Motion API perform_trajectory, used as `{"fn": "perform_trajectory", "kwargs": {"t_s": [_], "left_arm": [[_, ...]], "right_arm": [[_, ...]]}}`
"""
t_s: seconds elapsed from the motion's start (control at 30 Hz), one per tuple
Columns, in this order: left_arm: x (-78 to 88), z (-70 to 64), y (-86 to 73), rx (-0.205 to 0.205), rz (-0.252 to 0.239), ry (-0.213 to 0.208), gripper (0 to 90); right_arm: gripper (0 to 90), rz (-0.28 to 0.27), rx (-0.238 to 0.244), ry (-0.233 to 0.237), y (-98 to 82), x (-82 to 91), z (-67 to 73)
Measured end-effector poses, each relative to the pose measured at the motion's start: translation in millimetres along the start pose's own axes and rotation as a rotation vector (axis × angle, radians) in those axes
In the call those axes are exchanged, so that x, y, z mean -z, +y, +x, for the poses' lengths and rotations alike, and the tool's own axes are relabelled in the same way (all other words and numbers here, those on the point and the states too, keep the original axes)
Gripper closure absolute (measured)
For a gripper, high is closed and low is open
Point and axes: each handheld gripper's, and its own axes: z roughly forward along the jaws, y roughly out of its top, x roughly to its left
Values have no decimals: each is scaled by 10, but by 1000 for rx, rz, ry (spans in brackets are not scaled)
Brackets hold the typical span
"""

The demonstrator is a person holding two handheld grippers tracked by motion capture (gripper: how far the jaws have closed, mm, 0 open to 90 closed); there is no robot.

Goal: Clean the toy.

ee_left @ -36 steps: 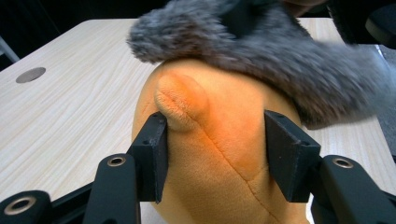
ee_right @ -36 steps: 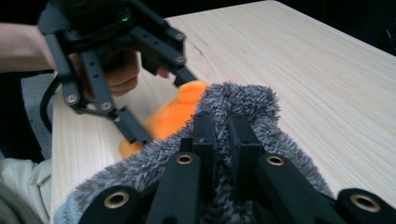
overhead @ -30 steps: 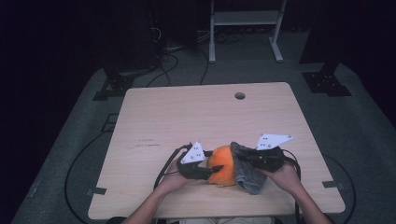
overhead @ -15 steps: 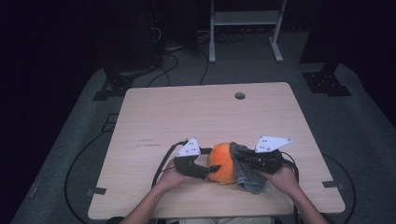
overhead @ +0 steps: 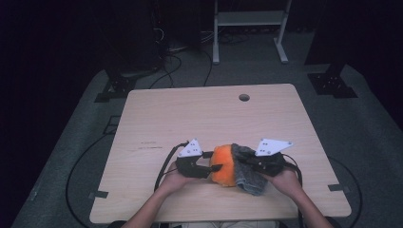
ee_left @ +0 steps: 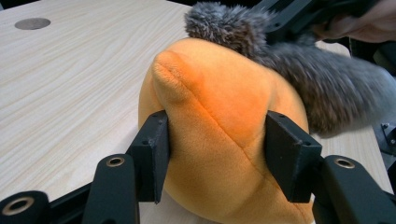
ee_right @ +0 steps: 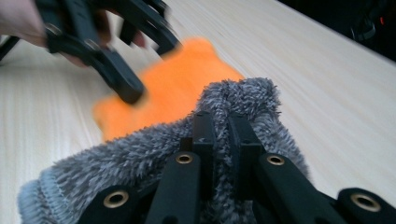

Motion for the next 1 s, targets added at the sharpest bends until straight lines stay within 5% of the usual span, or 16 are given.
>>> {"fn": "perform_trajectory", "kwargs": {"t_s": [0.17, 0.33, 0.43, 0.5, 0.57, 0.63, 0.8, 0.93, 1.0], "left_arm": [[-4, -24, 49, 0, 6, -41, 267], [-19, -49, 48, -27, 3, 2, 442], [-38, -78, 78, -36, 2, 4, 442], [-28, -67, 77, -21, 10, -18, 371], [-12, -50, 61, -4, 17, -46, 298], [-3, -44, 55, -6, 12, -56, 321], [-38, -91, 78, -44, 25, -14, 471], [-35, -114, 79, -65, 44, 8, 480], [-14, -72, 60, -40, 47, 7, 484]], "right_arm": [[827, -4, -53, -9, -134, 88, -83], [827, -69, -34, 28, 49, 154, 34], [827, -71, 46, 57, 222, 101, 205], [828, -24, 71, 45, 227, 23, 227], [828, -20, 45, 52, 149, -17, 165], [828, -22, 41, 29, 117, 8, 129], [828, -21, 55, 10, 188, 33, 158], [828, -35, 79, 50, 294, -54, 262], [828, -28, 79, 50, 281, -93, 245]]}}
